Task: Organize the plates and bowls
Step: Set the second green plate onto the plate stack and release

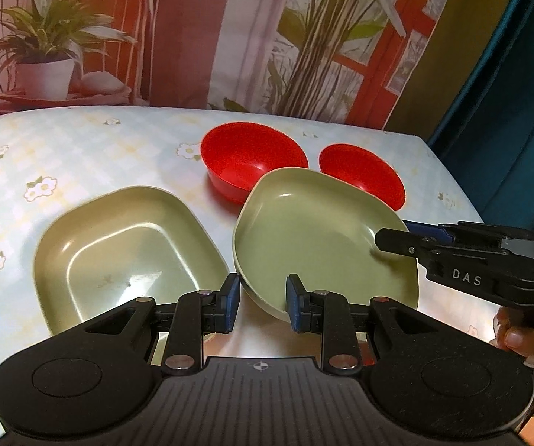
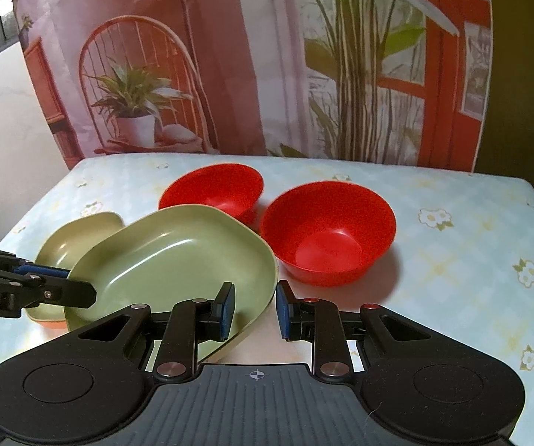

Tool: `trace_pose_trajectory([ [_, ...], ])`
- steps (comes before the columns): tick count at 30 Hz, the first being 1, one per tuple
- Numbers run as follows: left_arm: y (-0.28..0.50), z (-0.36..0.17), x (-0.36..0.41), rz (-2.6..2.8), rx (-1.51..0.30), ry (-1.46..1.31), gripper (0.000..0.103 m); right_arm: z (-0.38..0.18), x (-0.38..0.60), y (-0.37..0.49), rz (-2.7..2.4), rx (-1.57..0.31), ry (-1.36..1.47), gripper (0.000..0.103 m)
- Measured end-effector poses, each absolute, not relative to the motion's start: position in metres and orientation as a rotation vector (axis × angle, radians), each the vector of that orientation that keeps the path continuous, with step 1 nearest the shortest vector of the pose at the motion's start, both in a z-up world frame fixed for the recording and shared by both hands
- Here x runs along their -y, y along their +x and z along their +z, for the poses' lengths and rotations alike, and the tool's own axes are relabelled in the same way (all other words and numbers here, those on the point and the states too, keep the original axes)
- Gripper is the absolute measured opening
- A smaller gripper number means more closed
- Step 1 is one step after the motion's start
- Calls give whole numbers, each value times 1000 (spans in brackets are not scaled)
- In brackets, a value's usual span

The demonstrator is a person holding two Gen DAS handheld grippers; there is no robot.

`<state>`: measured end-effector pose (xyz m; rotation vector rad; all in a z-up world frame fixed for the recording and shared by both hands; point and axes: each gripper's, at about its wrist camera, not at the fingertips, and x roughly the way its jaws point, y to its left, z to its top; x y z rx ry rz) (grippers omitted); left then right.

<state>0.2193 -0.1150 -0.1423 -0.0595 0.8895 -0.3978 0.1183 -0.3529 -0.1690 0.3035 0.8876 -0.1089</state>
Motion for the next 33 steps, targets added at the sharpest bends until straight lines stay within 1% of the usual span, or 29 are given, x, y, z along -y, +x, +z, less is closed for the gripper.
trace_pose_trajectory([
  [17, 221, -129, 59, -336, -844, -130, 28, -149, 307, 135, -44, -879, 276, 24],
  [33, 243, -130, 3, -231, -833, -143, 28, -153, 243, 170, 51, -912, 285, 24],
])
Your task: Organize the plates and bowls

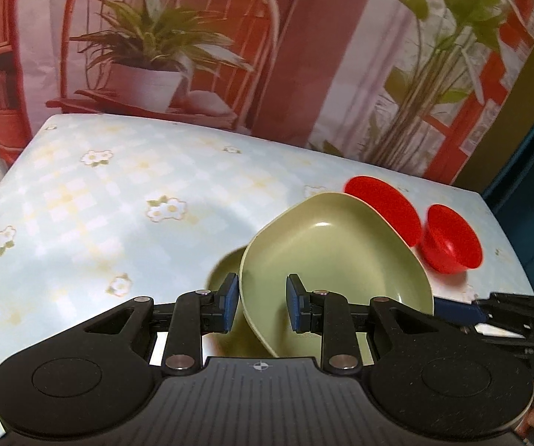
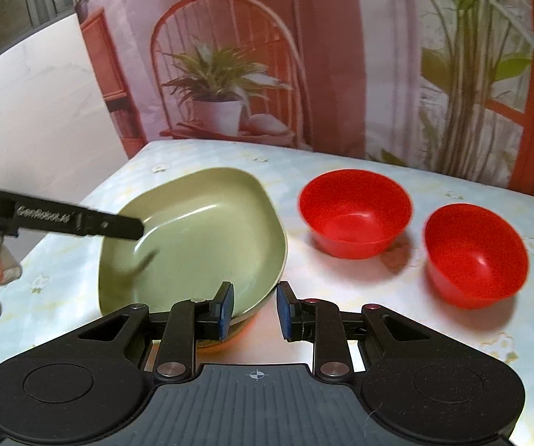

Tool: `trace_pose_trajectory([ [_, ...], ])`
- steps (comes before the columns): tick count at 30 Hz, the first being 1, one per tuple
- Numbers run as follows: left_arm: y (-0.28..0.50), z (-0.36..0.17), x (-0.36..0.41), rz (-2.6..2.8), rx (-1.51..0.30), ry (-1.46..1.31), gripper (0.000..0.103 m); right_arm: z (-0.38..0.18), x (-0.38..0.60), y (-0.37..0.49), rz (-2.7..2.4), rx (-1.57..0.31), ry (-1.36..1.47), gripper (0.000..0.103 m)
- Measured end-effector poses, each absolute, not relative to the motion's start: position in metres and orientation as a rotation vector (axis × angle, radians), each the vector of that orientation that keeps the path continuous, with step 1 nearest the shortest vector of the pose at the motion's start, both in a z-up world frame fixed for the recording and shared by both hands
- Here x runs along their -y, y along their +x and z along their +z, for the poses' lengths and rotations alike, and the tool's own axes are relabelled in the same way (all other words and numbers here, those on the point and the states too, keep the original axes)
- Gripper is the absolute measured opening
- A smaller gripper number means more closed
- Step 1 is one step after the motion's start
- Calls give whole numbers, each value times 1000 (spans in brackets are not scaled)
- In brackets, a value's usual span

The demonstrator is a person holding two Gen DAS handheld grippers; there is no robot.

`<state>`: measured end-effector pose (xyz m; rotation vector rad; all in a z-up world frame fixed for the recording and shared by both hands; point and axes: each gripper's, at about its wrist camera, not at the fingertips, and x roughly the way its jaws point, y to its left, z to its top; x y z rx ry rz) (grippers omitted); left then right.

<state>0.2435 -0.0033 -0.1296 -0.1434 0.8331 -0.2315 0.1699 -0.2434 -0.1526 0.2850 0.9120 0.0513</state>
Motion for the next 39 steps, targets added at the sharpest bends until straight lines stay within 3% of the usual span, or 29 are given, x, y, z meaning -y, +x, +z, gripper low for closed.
trace_pose_trajectory([
  [22, 259, -144, -6, -207, -843, -117, 28, -169, 212, 176, 72, -988, 312, 25],
  [39, 255, -146, -5, -236, -833, -125, 36, -173, 213, 177, 51, -1002, 334, 30],
])
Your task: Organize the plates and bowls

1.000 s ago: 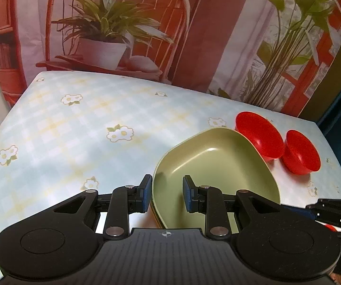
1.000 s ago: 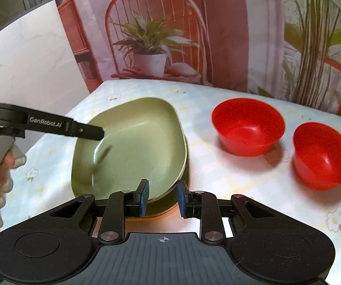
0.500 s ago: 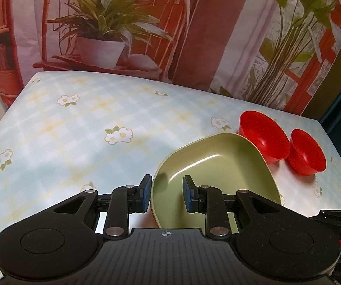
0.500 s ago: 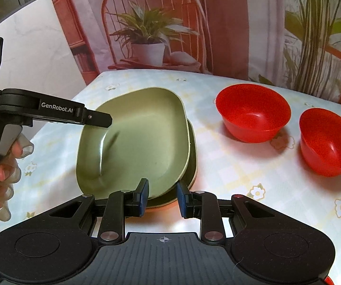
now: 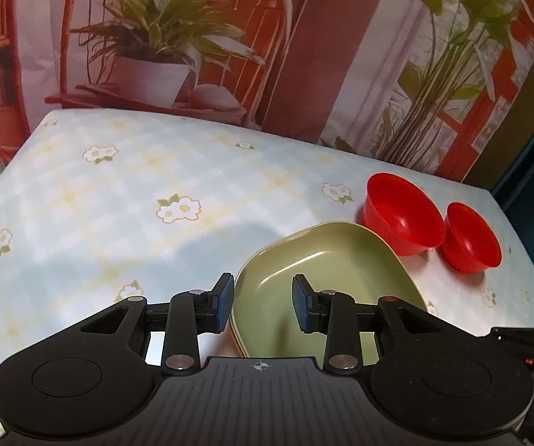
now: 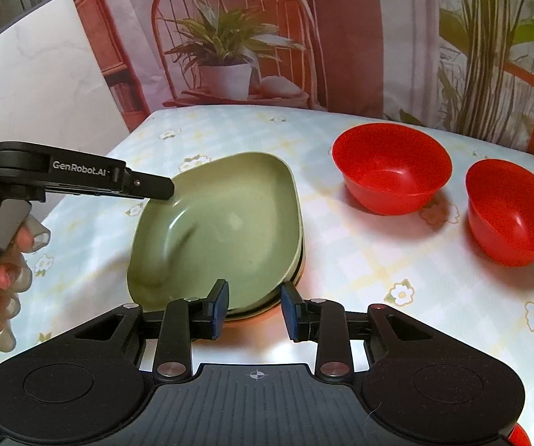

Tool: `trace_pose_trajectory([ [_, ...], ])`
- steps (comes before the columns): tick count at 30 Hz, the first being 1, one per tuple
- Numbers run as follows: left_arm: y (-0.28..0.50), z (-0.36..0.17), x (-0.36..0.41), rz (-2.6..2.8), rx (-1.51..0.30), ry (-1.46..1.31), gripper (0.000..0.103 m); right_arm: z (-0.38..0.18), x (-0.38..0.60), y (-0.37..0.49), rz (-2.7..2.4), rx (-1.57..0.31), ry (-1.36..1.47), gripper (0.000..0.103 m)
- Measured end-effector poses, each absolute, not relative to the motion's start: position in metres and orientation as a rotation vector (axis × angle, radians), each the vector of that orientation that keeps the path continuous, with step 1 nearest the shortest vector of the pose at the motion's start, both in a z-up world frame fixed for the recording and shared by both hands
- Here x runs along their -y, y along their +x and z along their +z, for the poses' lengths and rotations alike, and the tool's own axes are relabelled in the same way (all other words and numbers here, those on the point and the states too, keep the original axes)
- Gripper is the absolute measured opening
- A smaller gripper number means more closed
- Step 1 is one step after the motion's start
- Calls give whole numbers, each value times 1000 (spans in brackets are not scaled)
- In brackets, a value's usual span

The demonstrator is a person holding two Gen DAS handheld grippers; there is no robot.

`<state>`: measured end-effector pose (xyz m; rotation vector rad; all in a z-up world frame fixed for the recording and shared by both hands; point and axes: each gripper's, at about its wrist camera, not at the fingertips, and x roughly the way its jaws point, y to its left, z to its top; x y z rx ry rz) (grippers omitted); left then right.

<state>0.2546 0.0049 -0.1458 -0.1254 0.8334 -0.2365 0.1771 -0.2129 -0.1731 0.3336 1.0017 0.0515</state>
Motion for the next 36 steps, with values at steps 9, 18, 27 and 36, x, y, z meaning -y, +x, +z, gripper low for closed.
trace_pose_trajectory([
  [9, 249, -146, -5, -232, -835, -113, 36, -164, 222, 177, 33, -964, 300, 30],
  [18, 245, -148, -7, -233, -840, -112, 36, -171, 225, 186, 42, -966, 262, 19],
  [27, 240, -147, -7, -236, -837, -112, 36, -175, 224, 184, 27, -967, 284, 22],
  [36, 237, -137, -1, -239, -816, -93, 43, -165, 238, 182, -11, -938, 284, 41],
])
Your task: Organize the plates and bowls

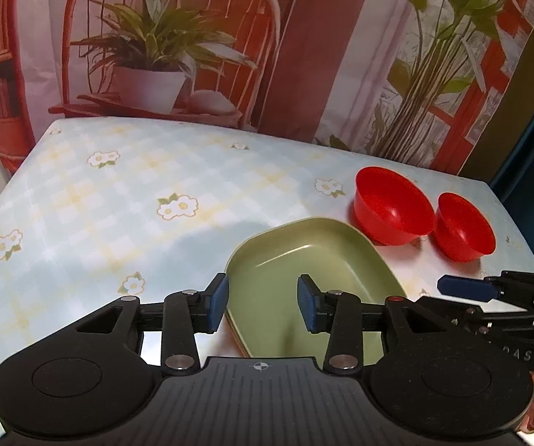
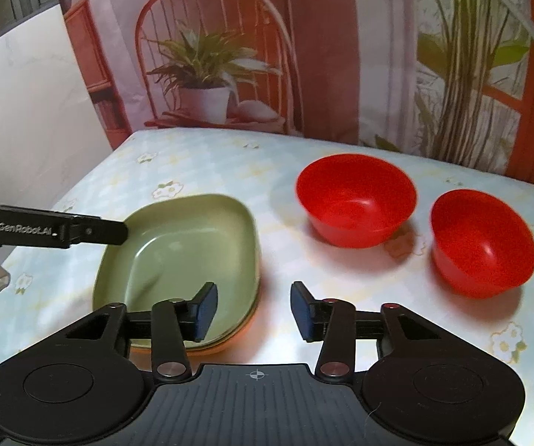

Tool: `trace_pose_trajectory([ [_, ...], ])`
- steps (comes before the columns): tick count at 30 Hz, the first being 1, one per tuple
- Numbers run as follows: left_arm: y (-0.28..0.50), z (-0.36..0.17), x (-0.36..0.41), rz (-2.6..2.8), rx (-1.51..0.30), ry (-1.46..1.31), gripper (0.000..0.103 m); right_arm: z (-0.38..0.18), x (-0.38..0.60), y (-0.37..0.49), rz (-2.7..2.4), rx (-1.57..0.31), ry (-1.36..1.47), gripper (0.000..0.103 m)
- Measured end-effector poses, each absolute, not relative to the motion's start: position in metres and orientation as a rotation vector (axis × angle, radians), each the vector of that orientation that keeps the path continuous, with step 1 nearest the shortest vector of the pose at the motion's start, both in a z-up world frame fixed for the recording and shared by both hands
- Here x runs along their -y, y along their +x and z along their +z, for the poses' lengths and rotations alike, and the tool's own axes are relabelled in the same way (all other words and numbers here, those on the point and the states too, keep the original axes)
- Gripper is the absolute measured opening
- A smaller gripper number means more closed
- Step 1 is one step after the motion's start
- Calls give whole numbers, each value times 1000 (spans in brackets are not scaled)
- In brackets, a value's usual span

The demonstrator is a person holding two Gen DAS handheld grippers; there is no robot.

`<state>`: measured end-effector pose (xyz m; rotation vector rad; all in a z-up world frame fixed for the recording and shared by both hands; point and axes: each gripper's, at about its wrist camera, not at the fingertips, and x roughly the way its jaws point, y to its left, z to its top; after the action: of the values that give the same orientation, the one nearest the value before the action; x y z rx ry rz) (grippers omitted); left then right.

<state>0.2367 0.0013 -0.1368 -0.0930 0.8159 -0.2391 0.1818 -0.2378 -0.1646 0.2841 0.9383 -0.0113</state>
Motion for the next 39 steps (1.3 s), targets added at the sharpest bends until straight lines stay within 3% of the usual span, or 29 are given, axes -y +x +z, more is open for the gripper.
trace_pose_trajectory([
  [39, 288, -99, 96, -315, -702, 4, 43, -134, 364, 217, -66, -826, 213, 41],
])
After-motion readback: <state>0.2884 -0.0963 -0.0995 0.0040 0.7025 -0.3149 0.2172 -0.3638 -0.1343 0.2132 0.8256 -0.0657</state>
